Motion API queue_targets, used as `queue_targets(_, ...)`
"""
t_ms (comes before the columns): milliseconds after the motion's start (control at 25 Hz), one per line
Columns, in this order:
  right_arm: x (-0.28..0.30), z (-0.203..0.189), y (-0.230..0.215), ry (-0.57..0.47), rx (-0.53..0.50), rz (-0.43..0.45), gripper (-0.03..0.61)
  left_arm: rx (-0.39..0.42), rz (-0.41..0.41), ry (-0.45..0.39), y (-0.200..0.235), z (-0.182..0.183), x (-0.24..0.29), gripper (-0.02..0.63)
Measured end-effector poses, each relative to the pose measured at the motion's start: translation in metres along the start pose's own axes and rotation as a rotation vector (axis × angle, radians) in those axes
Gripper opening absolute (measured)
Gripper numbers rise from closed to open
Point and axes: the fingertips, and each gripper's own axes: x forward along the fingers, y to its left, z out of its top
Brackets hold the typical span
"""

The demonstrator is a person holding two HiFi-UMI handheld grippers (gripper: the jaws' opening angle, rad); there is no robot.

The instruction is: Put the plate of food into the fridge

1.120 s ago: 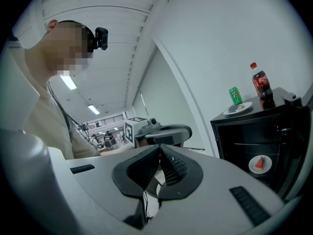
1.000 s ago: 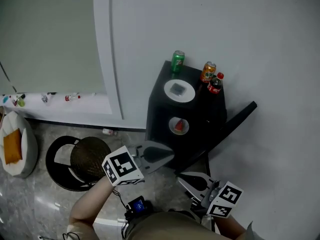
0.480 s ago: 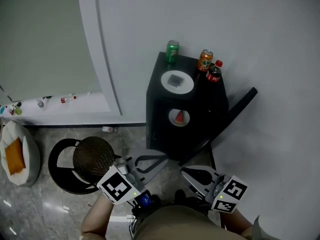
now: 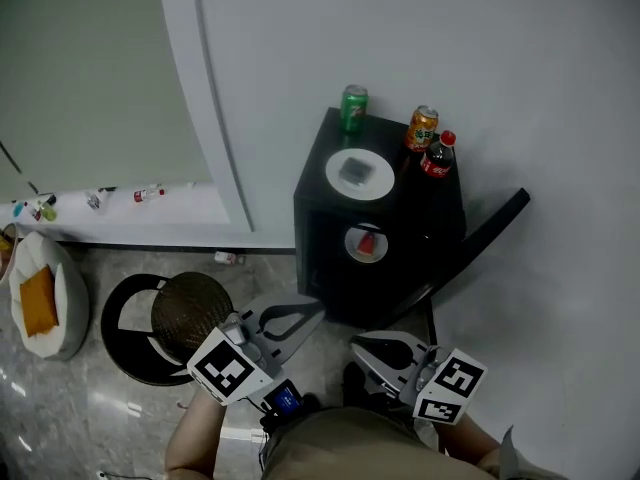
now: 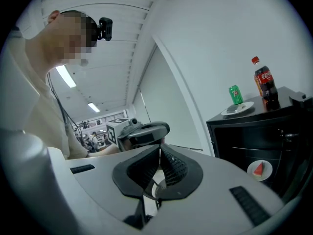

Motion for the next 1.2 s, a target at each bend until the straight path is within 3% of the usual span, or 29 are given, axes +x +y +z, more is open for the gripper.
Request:
queue_targets(200, 0.002, 0.010, -0.019, -0.016, 0.015, 0.051, 0.021, -0.005, 0.037, 0.050, 0.020, 0.002, 0.021, 0.011)
queue_targets(560, -0.008, 0.003, -0.058, 0.006, 0.071, 0.053, 0.021, 0.014, 0.038, 0.099, 0.042, -0.006, 0.064, 0.011)
queue_targets(1120, -0.017, 0.006, -0.086, 0.011, 0.090, 0.058, 0.021, 0.139, 0.033, 0.173, 0.076, -0.003, 0.103, 0.013)
queue_targets(1160, -0.017, 0.007, -0.087, 0.011, 0.091, 0.060, 0.021, 0.150, 0.024, 0.188, 0.078, -0.004, 0.106, 0.042)
queue_targets(1200, -0.017, 0.008, -0.087, 0.011, 0.092, 0.063, 0.021, 0.161, 0.011, 0.208, 0.079, -0.006, 0.108, 0.126)
